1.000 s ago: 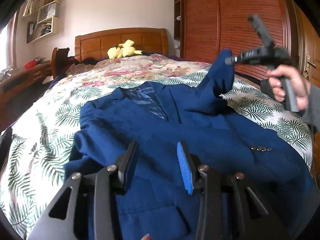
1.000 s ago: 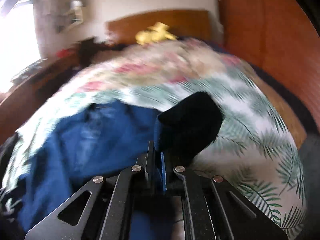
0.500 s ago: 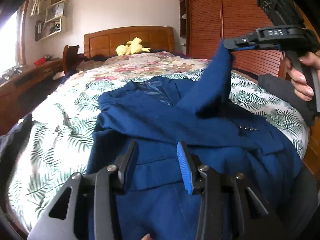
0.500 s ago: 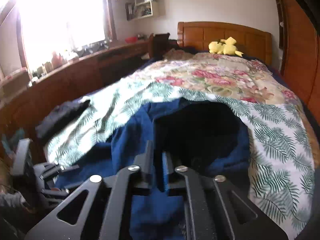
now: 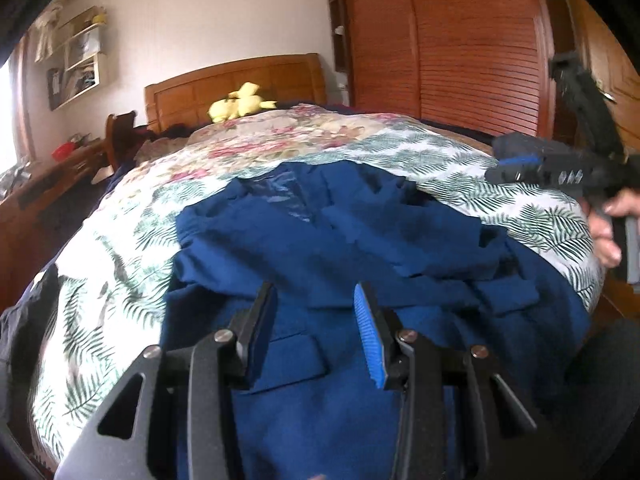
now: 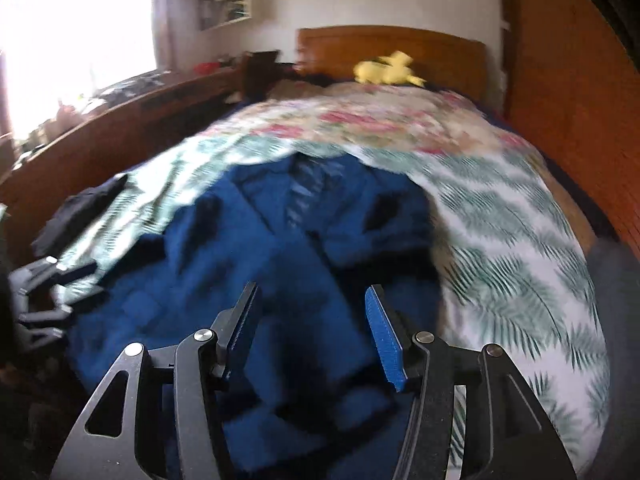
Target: Fold large clothes
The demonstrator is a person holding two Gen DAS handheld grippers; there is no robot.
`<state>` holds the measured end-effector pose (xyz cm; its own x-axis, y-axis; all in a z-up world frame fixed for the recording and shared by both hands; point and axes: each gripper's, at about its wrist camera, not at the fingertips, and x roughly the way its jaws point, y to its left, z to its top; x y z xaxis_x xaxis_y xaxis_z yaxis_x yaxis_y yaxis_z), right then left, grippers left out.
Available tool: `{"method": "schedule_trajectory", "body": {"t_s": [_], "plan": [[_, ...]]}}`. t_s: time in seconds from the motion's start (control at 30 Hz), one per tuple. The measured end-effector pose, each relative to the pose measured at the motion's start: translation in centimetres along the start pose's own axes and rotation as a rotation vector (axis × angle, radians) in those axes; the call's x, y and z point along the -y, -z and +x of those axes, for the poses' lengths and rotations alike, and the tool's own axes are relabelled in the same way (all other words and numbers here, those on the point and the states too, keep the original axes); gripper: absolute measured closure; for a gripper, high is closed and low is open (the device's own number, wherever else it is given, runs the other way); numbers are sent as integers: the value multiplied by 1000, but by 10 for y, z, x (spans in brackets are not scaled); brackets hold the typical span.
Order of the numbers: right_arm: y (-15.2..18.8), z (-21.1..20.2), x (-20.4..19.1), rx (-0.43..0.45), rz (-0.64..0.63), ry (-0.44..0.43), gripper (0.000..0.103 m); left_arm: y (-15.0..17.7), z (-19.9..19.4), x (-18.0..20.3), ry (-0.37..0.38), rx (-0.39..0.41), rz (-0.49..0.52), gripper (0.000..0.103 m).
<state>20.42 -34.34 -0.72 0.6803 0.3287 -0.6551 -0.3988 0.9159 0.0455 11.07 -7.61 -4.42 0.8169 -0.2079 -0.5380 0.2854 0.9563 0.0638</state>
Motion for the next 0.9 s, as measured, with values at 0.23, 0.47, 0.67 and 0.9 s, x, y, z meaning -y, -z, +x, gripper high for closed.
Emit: {"method": "schedule_trajectory", "body": {"t_s": [0.23,0.47,0.67,0.9], "plan": [[46,6,54,-5,130,89,48,-22,28,46,106,-57,52,65],[67,-14,88,12,196,106,48,-52,65,100,197,-136,105,65],[76,-19,100,8,213,105,48,-72,97,139,236,-195,128,65],[80,-28,111,31,232,104,48,-84,142,179,197,-300,200,65]]}}
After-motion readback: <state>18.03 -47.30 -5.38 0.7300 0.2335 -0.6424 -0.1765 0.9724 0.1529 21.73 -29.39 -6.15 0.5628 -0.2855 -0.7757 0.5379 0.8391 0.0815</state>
